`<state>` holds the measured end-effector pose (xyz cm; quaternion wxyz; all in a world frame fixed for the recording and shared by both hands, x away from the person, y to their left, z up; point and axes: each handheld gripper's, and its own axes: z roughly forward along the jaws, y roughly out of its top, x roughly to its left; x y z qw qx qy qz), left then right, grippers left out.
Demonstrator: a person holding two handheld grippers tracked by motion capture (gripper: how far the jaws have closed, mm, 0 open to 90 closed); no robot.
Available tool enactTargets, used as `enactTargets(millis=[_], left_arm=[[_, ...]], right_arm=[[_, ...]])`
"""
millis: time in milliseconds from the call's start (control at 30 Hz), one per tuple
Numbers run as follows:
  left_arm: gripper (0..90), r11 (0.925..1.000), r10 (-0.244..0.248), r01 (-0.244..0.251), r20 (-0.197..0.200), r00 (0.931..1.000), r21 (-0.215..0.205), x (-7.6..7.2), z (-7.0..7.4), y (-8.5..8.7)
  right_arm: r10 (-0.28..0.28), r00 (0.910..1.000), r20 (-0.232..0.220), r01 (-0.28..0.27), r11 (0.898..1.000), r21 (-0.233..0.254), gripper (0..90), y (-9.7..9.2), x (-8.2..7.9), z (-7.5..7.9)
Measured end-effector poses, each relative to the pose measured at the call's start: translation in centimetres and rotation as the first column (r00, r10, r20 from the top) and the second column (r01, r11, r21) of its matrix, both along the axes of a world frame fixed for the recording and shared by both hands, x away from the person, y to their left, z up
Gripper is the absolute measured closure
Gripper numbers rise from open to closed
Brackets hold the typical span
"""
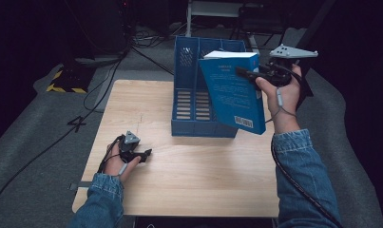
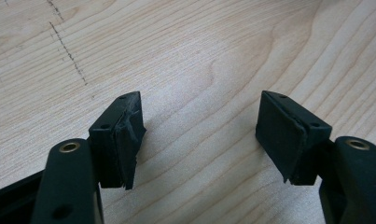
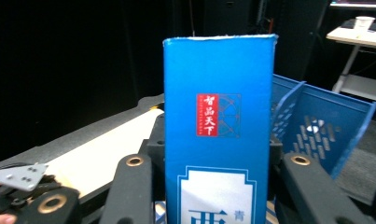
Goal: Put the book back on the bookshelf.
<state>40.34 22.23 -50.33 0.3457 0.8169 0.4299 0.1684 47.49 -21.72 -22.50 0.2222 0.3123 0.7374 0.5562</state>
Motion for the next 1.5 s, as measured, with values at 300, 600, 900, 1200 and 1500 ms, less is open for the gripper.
enactTargets(millis=[300, 600, 900, 1200, 1500], left_arm=[[32.5, 1.0, 0.004, -0.004, 0.0, 1.0, -0.003, 0.0, 0.0, -0.1], [32.5, 1.0, 0.006, -0.006, 0.001, 1.0, -0.002, 0.0, 0.0, -0.1], [32.5, 1.0, 0.008, -0.008, 0.002, 1.0, -0.001, -0.1, 0.0, -0.1], [32.5, 1.0, 0.008, -0.008, 0.003, 1.0, 0.002, -0.1, 0.0, -0.1], [32.5, 1.0, 0.008, -0.008, 0.006, 1.0, 0.005, -0.1, 0.0, -0.1]], right_arm=[[-0.049, 0.9987, -0.011, 0.05, 0.998, 0.035, 61.5, -1.3, 2.4, -0.2], [-0.089, 0.9956, -0.028, 0.092, 0.991, 0.102, 61.5, -2.8, 4.2, -0.3], [-0.148, 0.9876, -0.052, 0.155, 0.971, 0.18, 61.4, -5.3, 5.6, -1.5], [-0.213, 0.9728, -0.091, 0.226, 0.958, 0.177, 61.4, -5.9, 7.1, -1.7], [-0.279, 0.9532, -0.117, 0.294, 0.944, 0.15, 61.4, -3.1, 8.4, -0.7]])
